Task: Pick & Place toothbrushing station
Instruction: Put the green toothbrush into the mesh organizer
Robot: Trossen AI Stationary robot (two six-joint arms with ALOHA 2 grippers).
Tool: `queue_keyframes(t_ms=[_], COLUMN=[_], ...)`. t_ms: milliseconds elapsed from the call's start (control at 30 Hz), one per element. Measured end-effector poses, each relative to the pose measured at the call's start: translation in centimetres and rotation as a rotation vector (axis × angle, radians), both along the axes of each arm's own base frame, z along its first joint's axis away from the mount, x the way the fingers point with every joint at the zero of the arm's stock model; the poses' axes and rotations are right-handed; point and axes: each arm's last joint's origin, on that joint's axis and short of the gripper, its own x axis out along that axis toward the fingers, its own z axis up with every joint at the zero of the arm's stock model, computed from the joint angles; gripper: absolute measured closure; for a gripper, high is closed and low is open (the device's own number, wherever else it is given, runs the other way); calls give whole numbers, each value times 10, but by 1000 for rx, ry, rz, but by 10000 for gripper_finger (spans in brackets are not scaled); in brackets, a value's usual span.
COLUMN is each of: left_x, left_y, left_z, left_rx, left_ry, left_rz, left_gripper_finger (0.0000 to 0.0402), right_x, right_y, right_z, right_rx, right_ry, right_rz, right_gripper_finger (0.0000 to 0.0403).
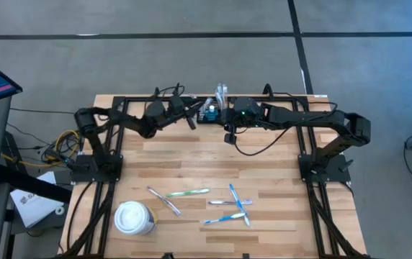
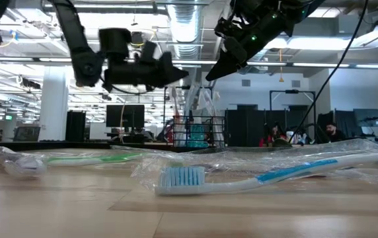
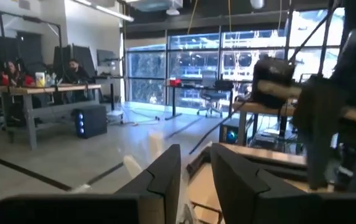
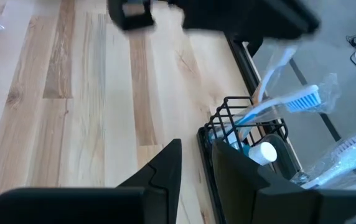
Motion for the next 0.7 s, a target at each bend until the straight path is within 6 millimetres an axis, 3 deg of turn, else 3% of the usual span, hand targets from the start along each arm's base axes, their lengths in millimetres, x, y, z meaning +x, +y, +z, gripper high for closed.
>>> queue_keyframes(t_ms=[200, 333, 700], left_x=[-23, -33, -37], left_y=[-21, -41, -88], left_z=[17, 20, 26], left_rx=[16, 31, 2], left_ry=[-33, -24, 112], left_rz=[-27, -184, -364], left_gripper_finger=[316, 316, 316], right_x=[0, 0, 1], right_y=[0, 0, 2], right_z=[0, 0, 0], right_rx=[9, 19, 19], right_ry=[-4, -11, -11], right_rz=[-7, -15, -8], right_gripper_finger=[321, 321, 321])
